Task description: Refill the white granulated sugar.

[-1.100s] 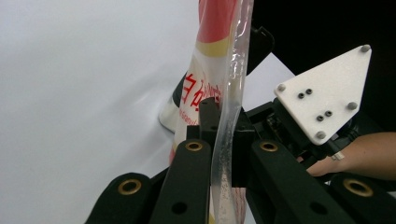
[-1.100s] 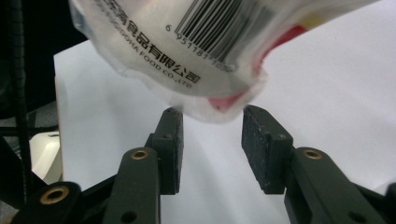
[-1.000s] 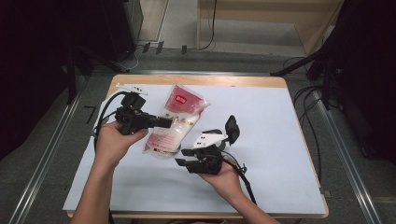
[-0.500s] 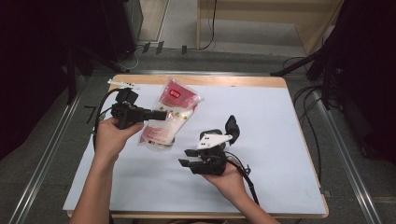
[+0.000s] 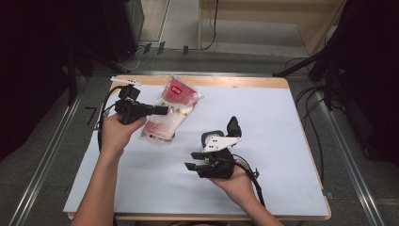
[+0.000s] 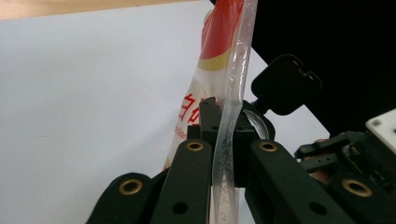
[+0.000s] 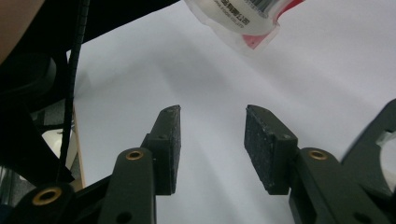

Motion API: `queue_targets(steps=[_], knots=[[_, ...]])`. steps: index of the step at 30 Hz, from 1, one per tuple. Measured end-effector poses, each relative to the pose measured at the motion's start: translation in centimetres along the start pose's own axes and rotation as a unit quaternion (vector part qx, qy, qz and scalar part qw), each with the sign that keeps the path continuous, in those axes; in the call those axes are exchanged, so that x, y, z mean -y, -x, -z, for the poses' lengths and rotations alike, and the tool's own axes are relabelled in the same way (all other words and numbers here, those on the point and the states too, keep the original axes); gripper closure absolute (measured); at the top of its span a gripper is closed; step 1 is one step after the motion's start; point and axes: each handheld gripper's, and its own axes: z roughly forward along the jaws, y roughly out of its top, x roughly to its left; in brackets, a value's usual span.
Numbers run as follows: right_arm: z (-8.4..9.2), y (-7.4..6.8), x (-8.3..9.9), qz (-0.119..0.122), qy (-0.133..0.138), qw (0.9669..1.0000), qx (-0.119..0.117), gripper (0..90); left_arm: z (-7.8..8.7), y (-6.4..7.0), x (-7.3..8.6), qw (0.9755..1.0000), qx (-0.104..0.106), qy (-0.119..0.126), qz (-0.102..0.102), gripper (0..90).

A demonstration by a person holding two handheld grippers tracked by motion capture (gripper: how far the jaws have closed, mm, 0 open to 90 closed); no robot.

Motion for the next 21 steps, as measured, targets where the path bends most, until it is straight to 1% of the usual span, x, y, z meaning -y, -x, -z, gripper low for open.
queue_targets(steps=[1, 4, 6, 8, 10, 11, 12, 16, 18, 20, 21], knots=[[0.2, 0.0, 0.1, 0.003, 0.001, 1.0, 0.001, 56.2, -0.2, -0.1, 0.0, 1.0, -0.001, 0.001, -0.001, 89.7], [0.8, 0.1, 0.4, 0.002, -0.002, 1.0, 0.002, 56.1, -0.7, -0.6, -0.1, 1.0, -0.002, 0.0, -0.002, 89.7], [1.2, 0.1, 0.8, 0.0, -0.001, 1.0, 0.004, 56.1, -1.0, -1.0, -0.1, 1.0, -0.005, -0.001, -0.004, 89.7], [1.7, 0.2, 1.2, -0.001, -0.004, 1.0, 0.007, 56.1, -1.4, -1.3, -0.2, 1.0, -0.007, 0.001, -0.001, 89.8], [2.1, 0.4, 1.5, -0.006, -0.004, 0.9999, 0.011, 56.1, -1.8, -1.7, -0.3, 1.0, -0.008, 0.001, -0.005, 89.8], [2.3, 0.6, 1.6, -0.009, -0.003, 0.9999, 0.014, 56.1, -2.0, -1.8, -0.4, 0.9999, -0.01, 0.001, -0.001, 89.8], [2.4, 0.7, 1.7, -0.011, -0.003, 0.9998, 0.015, 56.1, -2.2, -2.0, -0.5, 1.0, -0.008, 0.0, -0.002, 89.8], [2.8, 0.7, 2.0, -0.014, -0.003, 0.9998, 0.017, 56.1, -3.1, -2.7, -0.5, 0.9998, -0.018, 0.005, -0.006, 89.8], [3.0, 0.7, 2.2, -0.014, -0.006, 0.9997, 0.018, 56.1, -3.5, -3.2, -0.4, 0.9997, -0.021, 0.007, -0.007, 89.8], [3.1, 0.8, 2.4, -0.011, -0.008, 0.9997, 0.019, 56.1, -3.8, -3.6, -0.3, 0.9996, -0.028, 0.007, -0.008, 89.8], [3.2, 0.8, 2.5, -0.013, -0.009, 0.9996, 0.022, 56.1, -4.0, -3.8, -0.1, 0.9994, -0.033, 0.007, -0.01, 89.8]])
